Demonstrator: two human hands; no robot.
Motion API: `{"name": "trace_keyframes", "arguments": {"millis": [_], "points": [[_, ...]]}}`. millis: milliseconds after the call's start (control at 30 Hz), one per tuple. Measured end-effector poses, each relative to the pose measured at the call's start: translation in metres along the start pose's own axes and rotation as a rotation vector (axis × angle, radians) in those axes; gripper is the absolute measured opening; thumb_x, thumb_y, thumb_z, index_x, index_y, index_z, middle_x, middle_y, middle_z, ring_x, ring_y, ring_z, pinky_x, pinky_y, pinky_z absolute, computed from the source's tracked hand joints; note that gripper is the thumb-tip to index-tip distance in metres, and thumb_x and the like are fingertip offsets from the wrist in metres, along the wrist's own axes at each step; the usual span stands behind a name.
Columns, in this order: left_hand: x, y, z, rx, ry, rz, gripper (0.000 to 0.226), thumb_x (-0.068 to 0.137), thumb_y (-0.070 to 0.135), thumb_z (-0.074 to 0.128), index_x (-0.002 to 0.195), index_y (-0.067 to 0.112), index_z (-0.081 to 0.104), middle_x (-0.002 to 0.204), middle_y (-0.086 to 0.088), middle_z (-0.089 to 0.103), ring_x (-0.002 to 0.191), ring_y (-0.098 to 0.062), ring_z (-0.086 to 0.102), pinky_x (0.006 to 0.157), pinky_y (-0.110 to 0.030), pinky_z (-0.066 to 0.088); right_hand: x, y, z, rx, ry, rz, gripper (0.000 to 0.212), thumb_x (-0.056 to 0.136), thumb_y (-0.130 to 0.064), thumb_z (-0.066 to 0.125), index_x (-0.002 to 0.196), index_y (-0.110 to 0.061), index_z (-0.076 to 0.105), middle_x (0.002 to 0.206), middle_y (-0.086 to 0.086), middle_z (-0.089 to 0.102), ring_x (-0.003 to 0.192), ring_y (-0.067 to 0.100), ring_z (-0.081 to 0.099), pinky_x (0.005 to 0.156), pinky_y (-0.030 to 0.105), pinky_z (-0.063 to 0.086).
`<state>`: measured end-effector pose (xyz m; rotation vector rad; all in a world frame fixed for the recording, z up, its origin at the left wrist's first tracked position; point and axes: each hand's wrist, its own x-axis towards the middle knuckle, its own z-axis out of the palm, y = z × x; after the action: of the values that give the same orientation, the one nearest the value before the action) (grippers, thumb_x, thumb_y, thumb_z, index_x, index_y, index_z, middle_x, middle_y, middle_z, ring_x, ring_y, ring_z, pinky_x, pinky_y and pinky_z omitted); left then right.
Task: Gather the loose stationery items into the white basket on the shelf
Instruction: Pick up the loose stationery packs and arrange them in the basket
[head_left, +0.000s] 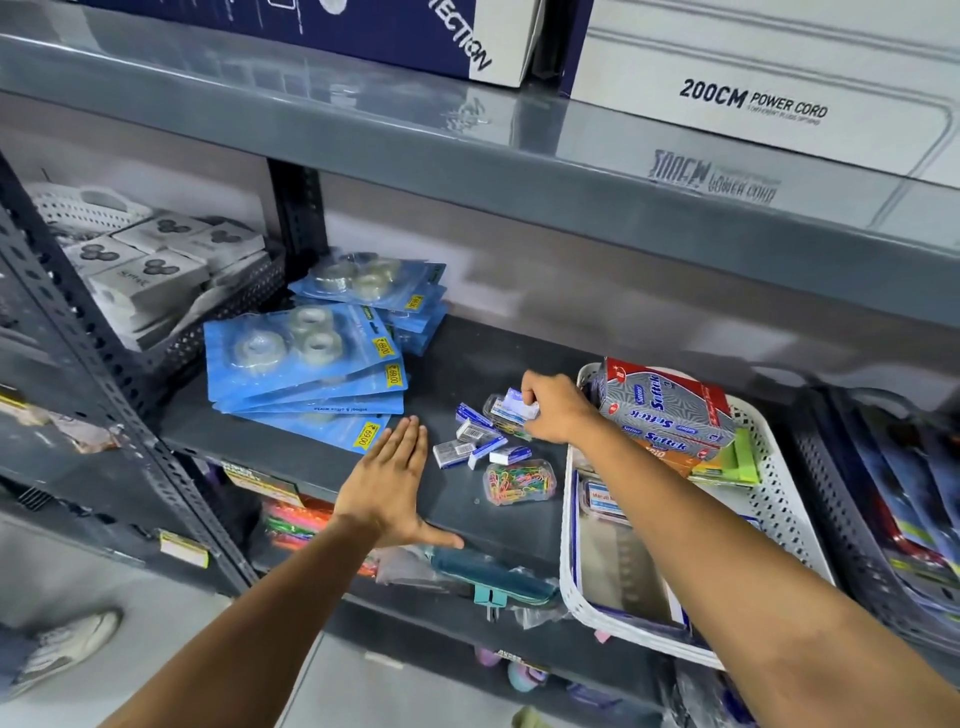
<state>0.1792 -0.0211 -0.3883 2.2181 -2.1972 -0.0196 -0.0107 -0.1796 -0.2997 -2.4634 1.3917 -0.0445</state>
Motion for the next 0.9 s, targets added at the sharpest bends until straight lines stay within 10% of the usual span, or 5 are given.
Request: {"name": "trace_keyframes", "arguments": {"millis": [633,900], "points": [[0.0,0.001,0.0,-0.015,0.005,-0.009,0.154,0.041,0.107,0.014,0.151,0.002,-0.002,0.161,-0.015,-0.005,0.149,-0.025,-0.008,0.117,-0.036,-0.016,-0.004,-0.023,0.013,-0.1,-0.147,-0.421,0.02,0.078,-0.02,0.071,0.097,-0.027,0.074,0.078,-0.015,0.048,0.078,0.011,0.054,0.073,0.039,0.054],[-0.001,0.0,0.002,-0.018,0.003,-0.015,0.153,0.04,0.108,0.015,0.151,0.004,-0.003,0.16,-0.012,-0.007,0.149,-0.024,-0.01,0.117,-0.037,-0.016,-0.008,-0.006,0.002,0.141,-0.077,-0.287,0.017,0.089,-0.017,0.061,0.103,-0.011,0.068,0.107,0.01,0.065,0.091,0.02,0.06,0.078,0.025,0.042]]}}
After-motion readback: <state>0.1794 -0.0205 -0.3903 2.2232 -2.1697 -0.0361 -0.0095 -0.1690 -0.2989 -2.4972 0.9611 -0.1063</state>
